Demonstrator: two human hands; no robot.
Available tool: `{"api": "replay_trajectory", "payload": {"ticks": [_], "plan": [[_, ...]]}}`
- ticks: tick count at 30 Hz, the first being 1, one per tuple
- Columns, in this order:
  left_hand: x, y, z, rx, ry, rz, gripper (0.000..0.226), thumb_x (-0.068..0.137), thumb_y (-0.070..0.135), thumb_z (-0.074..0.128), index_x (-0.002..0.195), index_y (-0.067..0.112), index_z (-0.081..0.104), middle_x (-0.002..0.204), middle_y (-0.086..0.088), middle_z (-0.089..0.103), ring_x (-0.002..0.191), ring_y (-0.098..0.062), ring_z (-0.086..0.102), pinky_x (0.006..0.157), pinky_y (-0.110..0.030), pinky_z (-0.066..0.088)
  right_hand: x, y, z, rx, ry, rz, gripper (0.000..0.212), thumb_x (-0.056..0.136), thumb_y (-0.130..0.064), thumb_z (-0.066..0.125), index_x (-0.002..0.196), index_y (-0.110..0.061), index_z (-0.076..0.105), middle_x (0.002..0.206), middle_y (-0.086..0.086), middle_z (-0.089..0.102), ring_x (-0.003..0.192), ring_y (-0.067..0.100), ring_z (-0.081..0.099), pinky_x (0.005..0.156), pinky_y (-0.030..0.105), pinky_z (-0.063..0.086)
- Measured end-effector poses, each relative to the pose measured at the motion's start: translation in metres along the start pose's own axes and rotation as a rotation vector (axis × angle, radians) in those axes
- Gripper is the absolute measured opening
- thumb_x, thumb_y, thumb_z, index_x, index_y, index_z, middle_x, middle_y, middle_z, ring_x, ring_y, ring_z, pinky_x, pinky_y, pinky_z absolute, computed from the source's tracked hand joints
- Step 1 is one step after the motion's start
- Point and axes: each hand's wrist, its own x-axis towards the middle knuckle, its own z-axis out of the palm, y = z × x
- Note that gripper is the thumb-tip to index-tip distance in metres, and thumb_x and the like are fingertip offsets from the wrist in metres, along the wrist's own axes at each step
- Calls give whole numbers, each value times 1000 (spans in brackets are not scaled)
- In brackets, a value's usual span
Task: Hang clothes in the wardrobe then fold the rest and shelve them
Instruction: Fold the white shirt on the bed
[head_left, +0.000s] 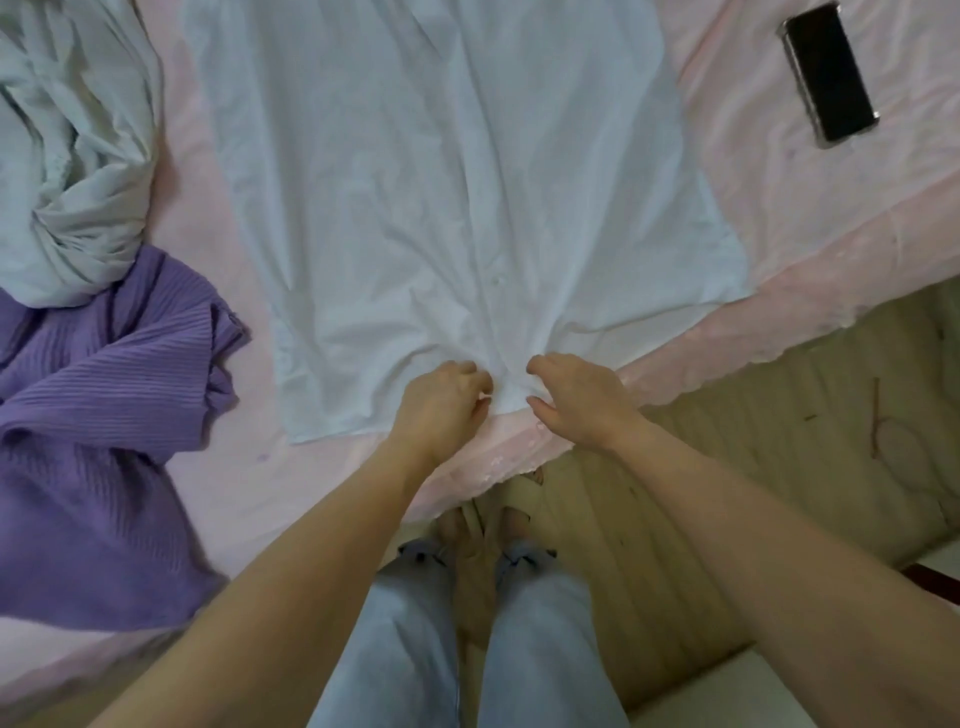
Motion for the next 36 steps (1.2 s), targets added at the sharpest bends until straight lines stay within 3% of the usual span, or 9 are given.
{"api": "replay_trajectory", "payload": {"ticks": [3,6,9,13,21,28,31,34,36], "plan": [[-9,-19,-2,1,179,-40,21,83,8,59,102,12,68,99,-5,64,92,-28,58,66,-33,41,-1,-6,7,-4,133,-81,33,92,-35,56,114,-10,54,102,5,55,92,24,54,64,29,40],[-27,-43,-3,105,266,-148,35,66,-8,61,98,6,66,96,-12,60,82,-35,55,64,-34,34,9,-19,13,-66,17,-104,32,93,-27,55,119,-10,50,110,7,51,100,26,51,66,30,34],[-54,-71,-6,212,221,-357,43,64,-9,60,104,6,61,103,-15,56,89,-37,52,70,-40,37,20,-34,18,-63,-149,-27,24,94,-21,52,115,-8,50,110,10,51,100,29,53,68,32,34],[-82,-98,-12,321,80,-488,43,74,-3,56,116,8,54,112,-15,51,99,-37,49,76,-45,41,35,-71,13,-71,-79,-134,20,97,-24,46,107,-7,49,105,13,58,92,33,57,67,35,35],[-91,-115,-26,259,43,-422,32,88,-1,45,115,15,56,111,-7,54,96,-28,54,60,-36,30,65,-138,26,-197,-10,-248,31,89,-7,54,119,-9,46,117,10,47,105,27,48,65,32,31],[-103,-123,-37,355,8,-384,24,86,0,47,101,12,62,101,-5,55,90,-27,57,57,-35,31,79,-156,36,-341,97,-342,42,33,13,72,60,-10,51,53,6,46,41,25,44,44,25,15],[-105,-125,-44,436,-86,-448,29,88,0,46,109,12,62,109,-5,59,101,-28,59,65,-33,35,74,-169,35,-293,-115,-430,26,67,13,62,76,-7,49,68,9,46,52,28,42,44,29,10],[-105,-128,-44,461,-289,-523,30,90,3,49,117,13,60,116,-4,62,107,-26,62,72,-30,37,70,-165,41,-211,-288,-464,10,90,1,44,86,-8,46,85,8,49,74,30,50,54,33,28],[-99,-123,-47,432,-288,-570,30,90,2,49,115,13,61,115,-4,64,105,-26,64,69,-29,36,65,-157,33,-170,-216,-438,9,94,-7,43,92,-6,52,91,9,55,79,30,55,61,37,39]]}}
